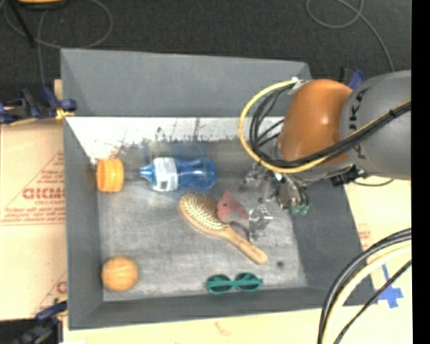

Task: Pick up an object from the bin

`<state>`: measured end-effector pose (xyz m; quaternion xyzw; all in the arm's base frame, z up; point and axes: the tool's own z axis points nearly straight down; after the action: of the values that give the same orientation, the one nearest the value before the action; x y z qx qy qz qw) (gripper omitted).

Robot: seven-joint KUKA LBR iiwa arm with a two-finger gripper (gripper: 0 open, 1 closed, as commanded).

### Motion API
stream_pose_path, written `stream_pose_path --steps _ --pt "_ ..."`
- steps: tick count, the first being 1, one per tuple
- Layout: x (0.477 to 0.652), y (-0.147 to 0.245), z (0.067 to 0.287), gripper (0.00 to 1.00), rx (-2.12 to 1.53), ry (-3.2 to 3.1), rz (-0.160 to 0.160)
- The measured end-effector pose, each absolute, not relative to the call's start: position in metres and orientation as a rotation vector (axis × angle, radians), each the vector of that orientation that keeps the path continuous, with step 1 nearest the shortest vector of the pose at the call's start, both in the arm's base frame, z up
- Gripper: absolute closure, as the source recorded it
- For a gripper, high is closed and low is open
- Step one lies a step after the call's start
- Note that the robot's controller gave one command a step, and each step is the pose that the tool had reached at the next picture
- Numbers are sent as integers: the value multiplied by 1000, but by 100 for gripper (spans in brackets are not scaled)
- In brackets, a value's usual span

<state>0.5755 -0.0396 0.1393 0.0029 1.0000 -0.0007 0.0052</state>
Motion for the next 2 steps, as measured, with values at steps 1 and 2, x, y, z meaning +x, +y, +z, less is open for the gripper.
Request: stream_pose_path --steps 1,2 --pt "590 -37 112 0 25 3144 1" --pt "603 -43 130 0 274 3125 1"
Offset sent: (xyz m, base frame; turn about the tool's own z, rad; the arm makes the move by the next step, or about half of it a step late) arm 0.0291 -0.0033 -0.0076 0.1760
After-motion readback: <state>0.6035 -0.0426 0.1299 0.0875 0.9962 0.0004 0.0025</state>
